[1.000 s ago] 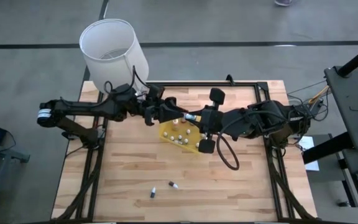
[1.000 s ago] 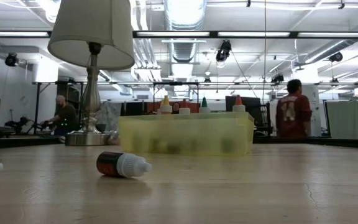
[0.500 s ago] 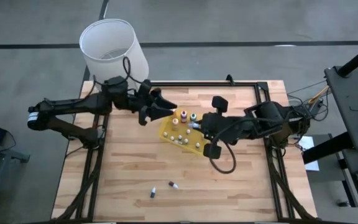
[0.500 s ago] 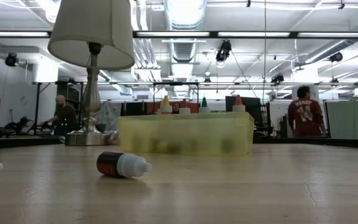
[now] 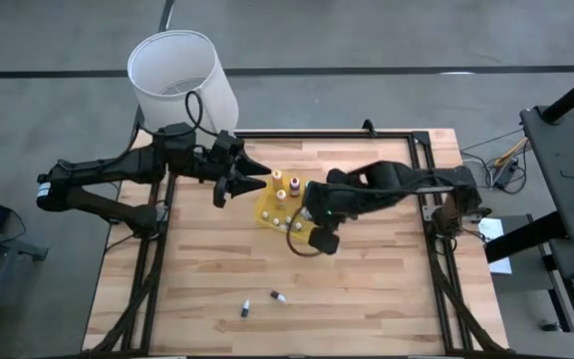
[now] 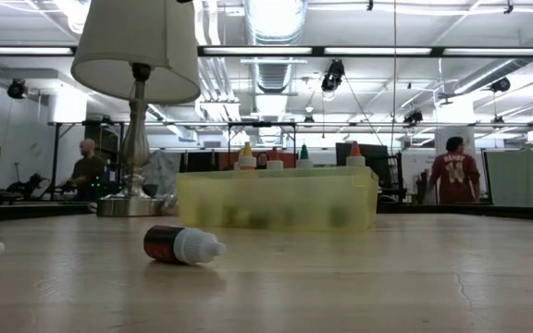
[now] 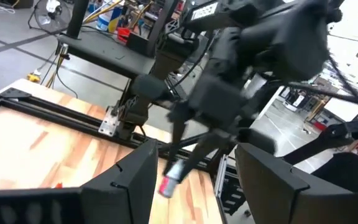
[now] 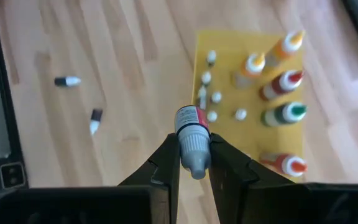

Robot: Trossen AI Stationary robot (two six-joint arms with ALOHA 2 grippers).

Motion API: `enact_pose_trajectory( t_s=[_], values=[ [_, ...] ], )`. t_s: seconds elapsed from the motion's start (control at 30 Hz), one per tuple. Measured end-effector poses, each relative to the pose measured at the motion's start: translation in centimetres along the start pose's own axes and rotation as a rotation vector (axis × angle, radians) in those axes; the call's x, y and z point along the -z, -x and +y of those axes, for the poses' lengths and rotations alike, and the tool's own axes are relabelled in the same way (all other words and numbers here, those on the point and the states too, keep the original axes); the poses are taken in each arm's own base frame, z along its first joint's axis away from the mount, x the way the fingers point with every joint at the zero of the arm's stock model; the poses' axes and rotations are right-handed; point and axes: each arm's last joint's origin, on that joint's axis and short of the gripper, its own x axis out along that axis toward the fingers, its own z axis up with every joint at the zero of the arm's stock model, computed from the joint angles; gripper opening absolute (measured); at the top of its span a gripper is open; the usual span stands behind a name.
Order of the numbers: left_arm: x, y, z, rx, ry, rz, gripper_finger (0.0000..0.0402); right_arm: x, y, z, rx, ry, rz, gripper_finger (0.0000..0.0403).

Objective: Pick & Place food coloring
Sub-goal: Put the small red food coloring bottle into the yellow bin

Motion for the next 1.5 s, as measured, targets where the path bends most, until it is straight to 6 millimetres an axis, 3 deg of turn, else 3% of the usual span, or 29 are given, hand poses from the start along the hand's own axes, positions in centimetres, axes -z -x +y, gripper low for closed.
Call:
enact_pose_trajectory(
  t_s=[0.23, 0.43, 0.63, 0.8, 1.3, 1.5],
  values=[
    [0.1, -0.2, 0.1, -0.002, 0.002, 0.006, 0.0187, 0.1, -4.3, -3.3, 0.053, -0.044, 0.153, 0.0054],
    [0.5, -0.3, 0.3, -0.006, 0.006, 0.016, 0.0187, 1.0, -8.5, -4.6, 0.055, -0.039, 0.225, 0.0054],
    [0.5, -0.4, 0.3, -0.007, 0.013, 0.018, 0.0187, 2.5, -12.6, -5.8, 0.003, -0.042, 0.282, 0.0054],
    [0.5, -0.4, 0.4, -0.008, 0.014, 0.019, 0.0187, 4.0, -14.9, -7.6, 0.0, -0.077, 0.361, 0.0054],
    [0.6, -0.4, 0.4, -0.009, 0.002, 0.02, 0.0187, 3.8, -16.7, -9.6, -0.064, -0.131, 0.356, 0.0054],
    [1.2, 0.8, 0.4, -0.061, -0.089, 0.107, 0.0185, 3.7, -17.8, -10.3, -0.058, -0.151, 0.368, 0.0054]
  ],
)
